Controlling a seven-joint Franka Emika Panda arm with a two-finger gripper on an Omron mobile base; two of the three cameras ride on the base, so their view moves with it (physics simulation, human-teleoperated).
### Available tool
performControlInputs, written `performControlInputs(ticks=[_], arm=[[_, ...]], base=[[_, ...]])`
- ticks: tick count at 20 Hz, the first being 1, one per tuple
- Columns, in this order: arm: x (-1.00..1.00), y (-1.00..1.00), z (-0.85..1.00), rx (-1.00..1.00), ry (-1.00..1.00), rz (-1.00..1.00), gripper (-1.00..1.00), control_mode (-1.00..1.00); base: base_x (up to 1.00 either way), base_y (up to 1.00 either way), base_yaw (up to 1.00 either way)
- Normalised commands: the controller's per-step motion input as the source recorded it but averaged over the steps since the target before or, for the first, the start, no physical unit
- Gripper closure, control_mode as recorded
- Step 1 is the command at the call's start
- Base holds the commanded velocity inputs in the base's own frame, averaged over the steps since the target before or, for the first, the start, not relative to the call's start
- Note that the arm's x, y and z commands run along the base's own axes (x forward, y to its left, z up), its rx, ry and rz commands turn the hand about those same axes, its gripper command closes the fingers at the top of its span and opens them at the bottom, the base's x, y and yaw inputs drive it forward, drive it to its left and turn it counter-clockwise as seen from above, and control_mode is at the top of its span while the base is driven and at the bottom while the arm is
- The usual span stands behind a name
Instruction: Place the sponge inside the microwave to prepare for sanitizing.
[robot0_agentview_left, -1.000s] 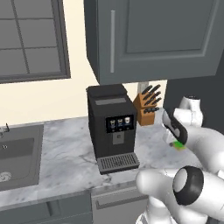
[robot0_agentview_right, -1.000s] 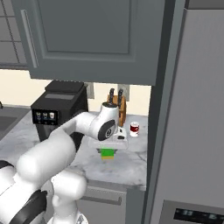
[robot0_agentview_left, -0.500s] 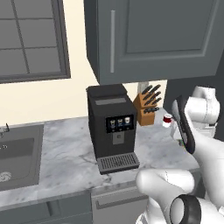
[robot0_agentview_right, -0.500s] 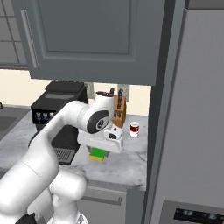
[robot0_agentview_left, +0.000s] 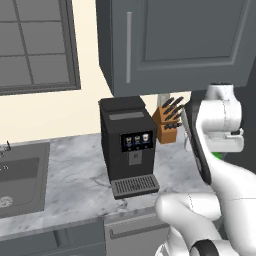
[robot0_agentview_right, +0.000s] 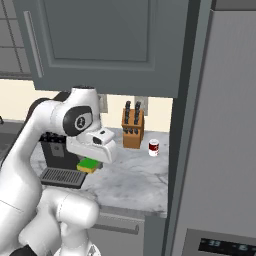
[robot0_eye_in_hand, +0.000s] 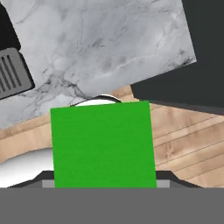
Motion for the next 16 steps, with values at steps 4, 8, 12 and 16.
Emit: performControlInputs(ticks=[4,8,12,16], arm=[[-0.13,0.20,0.00,-0.38,0.00,-0.23,1.00,-1.00],[-0.33,0.07,0.30,-0.11,-0.05,-0.15,1.00,-1.00],[-0.37,0.00,0.60,0.10,0.00,-0.10,1.00,-1.00],[-0.35,0.00,0.38,0.18,-0.03,-0.05,1.00,-1.00]], base=[[0.00,0.00,0.00],[0.00,0.00,0.00],[0.00,0.00,0.00],[0.00,0.00,0.00]])
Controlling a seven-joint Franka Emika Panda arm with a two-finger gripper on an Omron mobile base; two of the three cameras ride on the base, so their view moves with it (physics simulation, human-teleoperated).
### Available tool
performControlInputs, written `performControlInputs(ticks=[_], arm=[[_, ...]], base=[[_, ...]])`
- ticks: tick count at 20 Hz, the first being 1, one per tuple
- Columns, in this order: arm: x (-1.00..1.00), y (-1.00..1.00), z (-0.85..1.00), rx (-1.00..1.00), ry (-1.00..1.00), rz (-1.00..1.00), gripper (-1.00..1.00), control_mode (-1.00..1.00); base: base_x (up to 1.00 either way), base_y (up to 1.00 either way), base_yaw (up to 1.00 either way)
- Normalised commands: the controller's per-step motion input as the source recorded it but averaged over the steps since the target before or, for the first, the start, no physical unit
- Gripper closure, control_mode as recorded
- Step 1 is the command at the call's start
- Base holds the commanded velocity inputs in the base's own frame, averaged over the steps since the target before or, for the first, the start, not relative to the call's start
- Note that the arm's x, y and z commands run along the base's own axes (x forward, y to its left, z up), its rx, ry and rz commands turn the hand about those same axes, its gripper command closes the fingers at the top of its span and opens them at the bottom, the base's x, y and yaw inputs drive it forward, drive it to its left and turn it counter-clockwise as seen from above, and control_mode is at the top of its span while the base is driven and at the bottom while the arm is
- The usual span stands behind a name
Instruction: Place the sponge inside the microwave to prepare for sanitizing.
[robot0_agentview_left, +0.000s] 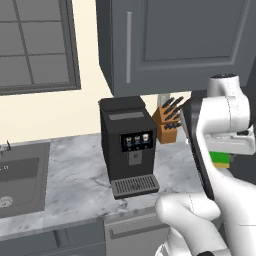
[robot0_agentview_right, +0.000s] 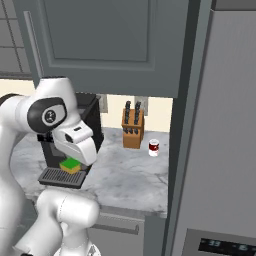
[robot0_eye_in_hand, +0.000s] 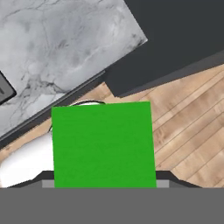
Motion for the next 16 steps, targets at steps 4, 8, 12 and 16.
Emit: performControlInputs(ticks=[4,8,12,16], arm=[[-0.06,0.01,0.06,0.00,0.00,-0.03,1.00,-1.00],[0.00,0.00,0.00,0.00,0.00,-0.01,1.00,-1.00],[0.00,0.00,0.00,0.00,0.00,0.00,1.00,-1.00],[-0.03,0.00,0.00,0.00,0.00,0.00,1.00,1.00]], base=[[0.00,0.00,0.00],[0.00,0.00,0.00],[0.00,0.00,0.00],[-0.05,0.00,0.00]])
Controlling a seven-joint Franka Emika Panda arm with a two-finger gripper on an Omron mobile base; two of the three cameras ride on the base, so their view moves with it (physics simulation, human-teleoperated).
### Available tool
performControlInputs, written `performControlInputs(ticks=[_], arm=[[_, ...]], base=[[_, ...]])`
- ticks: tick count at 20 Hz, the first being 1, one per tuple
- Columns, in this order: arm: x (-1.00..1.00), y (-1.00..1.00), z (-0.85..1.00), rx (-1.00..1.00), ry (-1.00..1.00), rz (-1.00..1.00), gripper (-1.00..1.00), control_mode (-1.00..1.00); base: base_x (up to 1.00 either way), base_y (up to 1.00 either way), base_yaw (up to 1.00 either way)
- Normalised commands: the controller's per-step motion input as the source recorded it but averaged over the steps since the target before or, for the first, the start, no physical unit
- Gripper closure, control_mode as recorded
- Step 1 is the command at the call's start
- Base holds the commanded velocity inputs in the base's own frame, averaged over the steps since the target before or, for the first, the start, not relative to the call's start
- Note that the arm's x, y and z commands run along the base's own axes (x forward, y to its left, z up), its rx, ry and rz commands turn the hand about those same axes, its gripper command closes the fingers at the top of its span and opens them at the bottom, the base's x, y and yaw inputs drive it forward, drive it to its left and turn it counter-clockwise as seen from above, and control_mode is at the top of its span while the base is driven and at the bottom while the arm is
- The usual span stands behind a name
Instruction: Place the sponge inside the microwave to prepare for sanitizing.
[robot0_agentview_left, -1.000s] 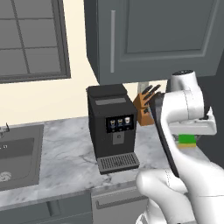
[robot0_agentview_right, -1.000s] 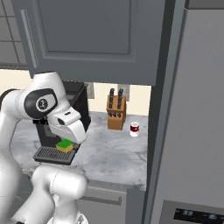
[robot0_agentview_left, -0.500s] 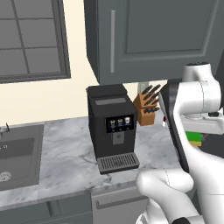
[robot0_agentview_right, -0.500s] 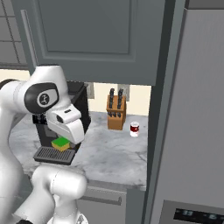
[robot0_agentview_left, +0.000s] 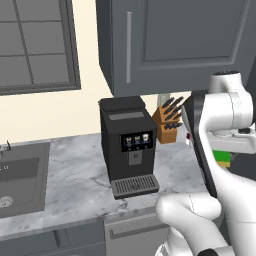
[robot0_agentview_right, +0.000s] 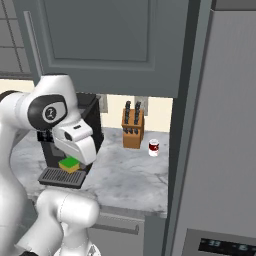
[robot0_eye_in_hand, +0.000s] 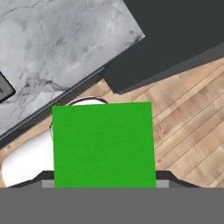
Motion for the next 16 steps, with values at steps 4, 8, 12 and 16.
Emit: performControlInputs(ticks=[4,8,12,16], arm=[[0.00,0.00,0.00,0.00,0.00,0.00,1.00,1.00],[0.00,0.00,0.00,0.00,0.00,0.00,1.00,1.00],[0.00,0.00,0.00,0.00,0.00,0.00,1.00,1.00],[0.00,0.00,0.00,0.00,0.00,0.00,1.00,1.00]], base=[[-0.49,0.00,-0.01],[-0.80,0.00,-0.05],[-0.83,0.00,-0.06],[-0.82,0.00,-0.15]])
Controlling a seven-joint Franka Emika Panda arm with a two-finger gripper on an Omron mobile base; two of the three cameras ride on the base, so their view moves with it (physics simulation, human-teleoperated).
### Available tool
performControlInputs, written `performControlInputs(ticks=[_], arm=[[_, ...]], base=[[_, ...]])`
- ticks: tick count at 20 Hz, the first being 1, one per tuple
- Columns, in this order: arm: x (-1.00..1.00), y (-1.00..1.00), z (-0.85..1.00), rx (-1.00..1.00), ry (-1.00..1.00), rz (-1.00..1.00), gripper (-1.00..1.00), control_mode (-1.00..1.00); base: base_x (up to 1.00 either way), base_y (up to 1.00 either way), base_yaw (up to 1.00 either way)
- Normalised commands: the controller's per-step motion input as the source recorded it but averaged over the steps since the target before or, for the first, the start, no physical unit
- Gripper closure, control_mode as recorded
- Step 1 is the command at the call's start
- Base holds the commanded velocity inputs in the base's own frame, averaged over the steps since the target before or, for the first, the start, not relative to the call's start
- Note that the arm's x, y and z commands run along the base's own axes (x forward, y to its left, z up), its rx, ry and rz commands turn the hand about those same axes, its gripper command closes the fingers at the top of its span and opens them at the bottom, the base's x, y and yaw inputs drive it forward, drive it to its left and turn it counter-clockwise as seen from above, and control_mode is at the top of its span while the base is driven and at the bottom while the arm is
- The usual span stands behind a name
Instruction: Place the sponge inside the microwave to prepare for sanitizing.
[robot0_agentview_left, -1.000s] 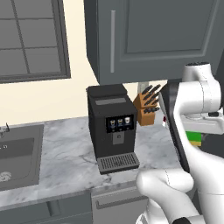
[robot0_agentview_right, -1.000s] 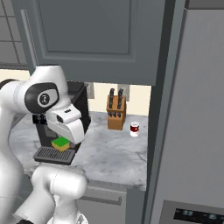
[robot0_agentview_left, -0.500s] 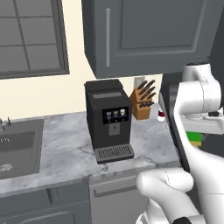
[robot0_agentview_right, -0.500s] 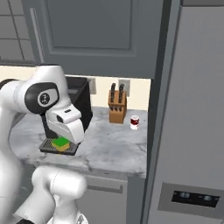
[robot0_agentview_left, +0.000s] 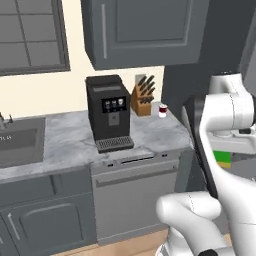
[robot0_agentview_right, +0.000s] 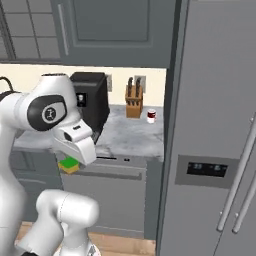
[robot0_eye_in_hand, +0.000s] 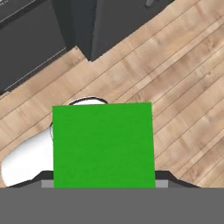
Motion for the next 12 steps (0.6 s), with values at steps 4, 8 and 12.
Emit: performControlInputs(ticks=[4,8,12], arm=[[0.00,0.00,0.00,0.00,0.00,0.00,1.00,1.00],[0.00,0.00,0.00,0.00,0.00,0.00,1.00,1.00],[0.00,0.00,0.00,0.00,0.00,0.00,1.00,1.00]], base=[[-0.45,-0.19,-0.45],[-0.40,-0.22,-0.52],[-0.31,-0.37,-0.52]])
